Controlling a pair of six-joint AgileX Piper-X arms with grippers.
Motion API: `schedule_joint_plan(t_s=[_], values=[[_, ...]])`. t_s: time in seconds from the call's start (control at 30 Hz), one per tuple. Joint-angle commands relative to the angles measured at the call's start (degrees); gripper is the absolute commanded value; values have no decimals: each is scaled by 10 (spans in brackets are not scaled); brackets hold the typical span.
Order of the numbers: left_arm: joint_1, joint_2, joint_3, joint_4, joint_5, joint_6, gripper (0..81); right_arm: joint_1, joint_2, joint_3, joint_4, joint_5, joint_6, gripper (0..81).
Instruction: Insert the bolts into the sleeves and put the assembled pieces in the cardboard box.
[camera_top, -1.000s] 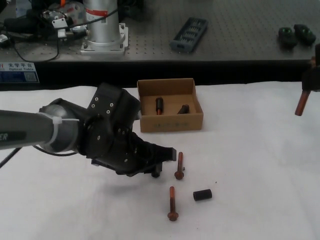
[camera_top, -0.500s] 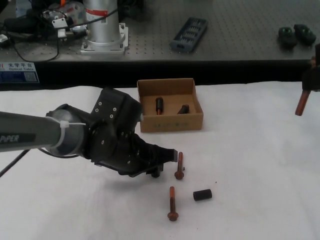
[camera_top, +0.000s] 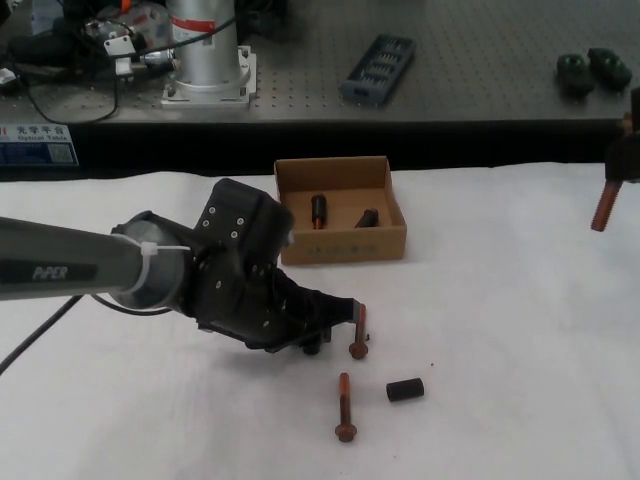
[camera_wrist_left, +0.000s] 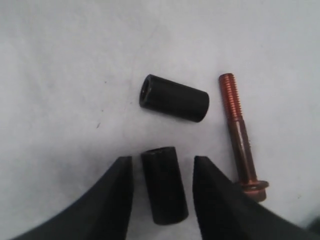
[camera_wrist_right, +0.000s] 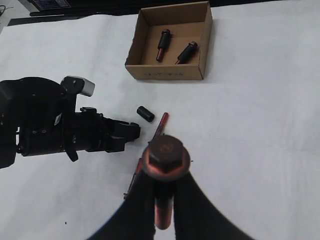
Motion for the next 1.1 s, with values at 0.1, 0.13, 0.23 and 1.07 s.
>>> schedule_joint_plan(t_s=[0.1, 0.13, 0.23, 1.07], values=[[-15, 12, -5, 50, 20, -9, 204, -4, -3, -1, -34, 2, -5, 29], [-17, 12, -5, 59, 20, -9, 200, -4, -3, -1, -38, 3, -5, 29], [-22, 12, -5, 77, 20, -9, 200, -4, -3, -1, -39, 11, -5, 29], [-2, -46, -5, 136, 104, 60, 7, -4, -3, -1, -39, 11, -5, 29]])
